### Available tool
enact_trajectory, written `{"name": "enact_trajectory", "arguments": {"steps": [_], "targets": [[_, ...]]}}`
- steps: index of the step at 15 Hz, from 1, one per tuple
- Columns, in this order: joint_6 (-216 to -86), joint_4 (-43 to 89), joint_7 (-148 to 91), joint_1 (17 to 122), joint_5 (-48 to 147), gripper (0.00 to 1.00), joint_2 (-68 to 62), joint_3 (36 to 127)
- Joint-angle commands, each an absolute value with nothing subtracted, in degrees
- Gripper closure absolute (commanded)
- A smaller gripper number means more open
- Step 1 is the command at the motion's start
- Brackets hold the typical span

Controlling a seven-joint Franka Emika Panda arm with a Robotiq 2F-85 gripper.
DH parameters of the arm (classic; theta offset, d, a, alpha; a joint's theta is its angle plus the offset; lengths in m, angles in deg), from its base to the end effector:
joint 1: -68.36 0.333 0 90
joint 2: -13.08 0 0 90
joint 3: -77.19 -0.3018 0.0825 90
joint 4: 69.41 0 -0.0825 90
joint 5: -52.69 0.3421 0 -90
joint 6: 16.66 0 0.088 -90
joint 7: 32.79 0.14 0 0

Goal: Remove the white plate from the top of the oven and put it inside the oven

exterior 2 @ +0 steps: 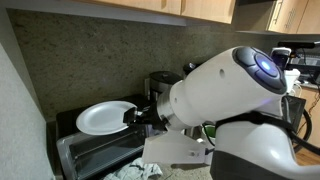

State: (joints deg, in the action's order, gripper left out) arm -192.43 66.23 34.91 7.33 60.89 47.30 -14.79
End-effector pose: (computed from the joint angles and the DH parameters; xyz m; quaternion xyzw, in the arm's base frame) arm 0.4499 0.2974 0.3817 -0.8733 0.2500 -0.4076 0.0937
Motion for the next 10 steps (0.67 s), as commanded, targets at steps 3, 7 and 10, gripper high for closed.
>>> {"name": "enact_trajectory", "arguments": {"steps": [3, 7, 10], "targets": [[-192.2, 66.4, 33.5, 7.8, 62.6, 0.0, 47.6, -14.5], [-192.2, 66.4, 33.5, 7.8, 62.6, 0.0, 47.6, -14.5], [-193.4, 66.4, 32.8, 7.3, 62.4, 0.0, 46.7, -14.6]]}}
